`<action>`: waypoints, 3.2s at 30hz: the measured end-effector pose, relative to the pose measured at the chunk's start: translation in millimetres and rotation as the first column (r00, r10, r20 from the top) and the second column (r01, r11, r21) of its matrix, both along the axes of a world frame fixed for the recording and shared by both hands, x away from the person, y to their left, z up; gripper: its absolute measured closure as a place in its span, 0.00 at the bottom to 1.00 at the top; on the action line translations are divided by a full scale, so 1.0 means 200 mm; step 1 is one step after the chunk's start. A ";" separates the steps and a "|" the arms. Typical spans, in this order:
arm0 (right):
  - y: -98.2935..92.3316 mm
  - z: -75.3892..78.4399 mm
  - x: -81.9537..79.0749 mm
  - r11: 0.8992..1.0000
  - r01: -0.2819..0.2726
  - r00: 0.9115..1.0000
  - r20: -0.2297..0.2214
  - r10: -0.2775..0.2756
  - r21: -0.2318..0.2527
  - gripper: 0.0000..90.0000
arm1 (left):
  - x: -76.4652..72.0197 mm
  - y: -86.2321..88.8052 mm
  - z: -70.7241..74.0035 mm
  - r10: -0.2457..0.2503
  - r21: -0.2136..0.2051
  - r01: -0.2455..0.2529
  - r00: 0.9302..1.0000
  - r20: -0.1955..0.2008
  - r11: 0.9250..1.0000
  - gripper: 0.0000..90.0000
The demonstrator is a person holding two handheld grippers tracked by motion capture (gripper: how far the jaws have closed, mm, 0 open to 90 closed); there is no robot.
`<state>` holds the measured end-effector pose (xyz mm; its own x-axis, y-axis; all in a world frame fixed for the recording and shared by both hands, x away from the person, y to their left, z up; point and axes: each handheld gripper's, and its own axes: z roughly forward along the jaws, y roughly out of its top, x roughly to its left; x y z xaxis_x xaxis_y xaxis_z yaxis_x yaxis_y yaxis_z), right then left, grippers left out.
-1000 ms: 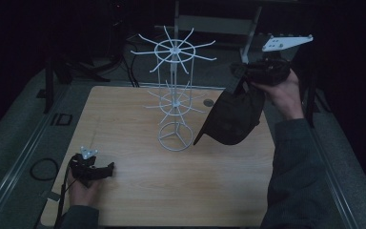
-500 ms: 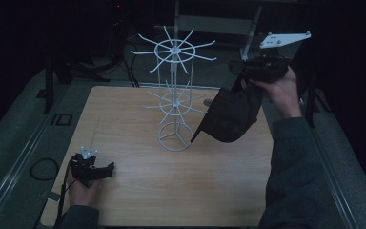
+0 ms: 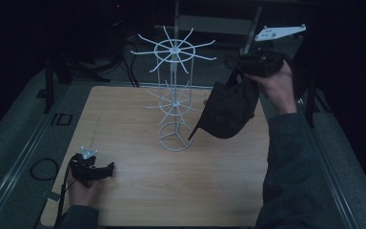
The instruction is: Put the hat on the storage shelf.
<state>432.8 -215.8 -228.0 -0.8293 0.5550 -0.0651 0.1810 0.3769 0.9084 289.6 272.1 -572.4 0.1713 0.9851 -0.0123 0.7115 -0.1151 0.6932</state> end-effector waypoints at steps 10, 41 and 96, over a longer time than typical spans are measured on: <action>0.08 0.02 0.02 1.000 0.015 1.000 -0.006 -0.015 -0.026 0.90 | 0.00 0.00 0.00 -0.001 0.002 0.001 1.000 -0.002 1.000 0.03; 0.26 0.03 0.09 0.995 0.015 0.999 -0.034 -0.018 -0.098 0.89 | 0.00 0.00 0.00 -0.002 0.002 0.002 1.000 -0.002 1.000 0.03; -0.06 0.04 -0.02 0.998 0.001 1.000 0.007 -0.002 0.065 0.64 | 0.00 0.00 0.00 -0.002 -0.001 0.002 1.000 -0.006 1.000 0.03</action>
